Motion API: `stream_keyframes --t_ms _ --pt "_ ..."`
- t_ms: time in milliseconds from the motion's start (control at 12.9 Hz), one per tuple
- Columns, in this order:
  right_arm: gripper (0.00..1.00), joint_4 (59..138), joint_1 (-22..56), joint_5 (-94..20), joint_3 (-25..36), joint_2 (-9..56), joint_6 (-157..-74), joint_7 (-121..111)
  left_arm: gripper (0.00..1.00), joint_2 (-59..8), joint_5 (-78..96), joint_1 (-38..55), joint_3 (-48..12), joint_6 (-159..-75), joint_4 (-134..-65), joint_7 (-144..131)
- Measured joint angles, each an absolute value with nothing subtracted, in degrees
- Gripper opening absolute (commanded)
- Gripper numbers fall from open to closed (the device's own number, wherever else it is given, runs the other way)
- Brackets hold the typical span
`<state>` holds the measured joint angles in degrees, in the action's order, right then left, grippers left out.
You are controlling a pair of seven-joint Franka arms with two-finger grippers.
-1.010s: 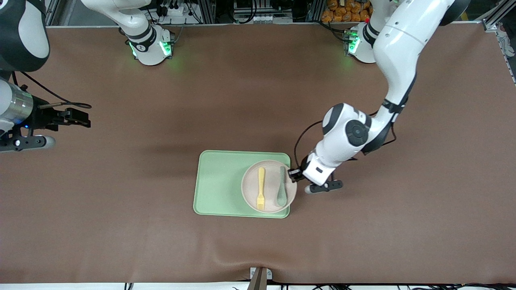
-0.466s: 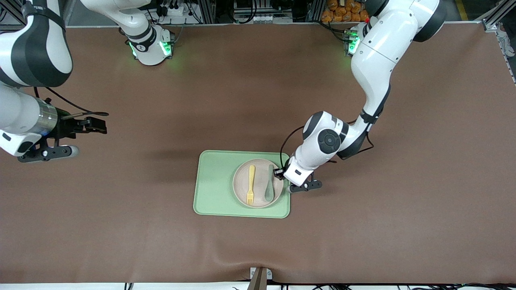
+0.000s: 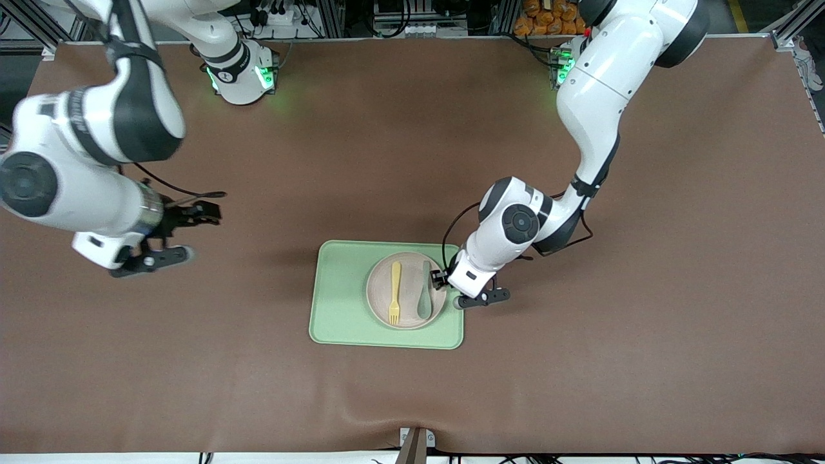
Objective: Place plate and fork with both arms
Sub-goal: 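Release the plate and raise the left gripper while the right gripper approaches, then move the right gripper over the yellow fork on the plate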
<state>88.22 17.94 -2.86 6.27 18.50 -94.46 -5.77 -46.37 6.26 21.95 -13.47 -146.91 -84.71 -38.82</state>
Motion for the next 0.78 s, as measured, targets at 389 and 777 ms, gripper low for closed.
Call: stream_keyframes --t_ms 389,777 --pt "1.00 88.29 26.28 -6.61 5.95 25.48 -103.67 -5.73 1.00 -26.67 4.68 17.52 -8.18 -119.78 -82.06 -38.71" --pt "1.00 87.66 37.65 -6.66 5.77 33.53 -119.26 -3.11 1.00 -10.62 -0.85 8.11 -7.69 -100.37 -82.99 -28.97"
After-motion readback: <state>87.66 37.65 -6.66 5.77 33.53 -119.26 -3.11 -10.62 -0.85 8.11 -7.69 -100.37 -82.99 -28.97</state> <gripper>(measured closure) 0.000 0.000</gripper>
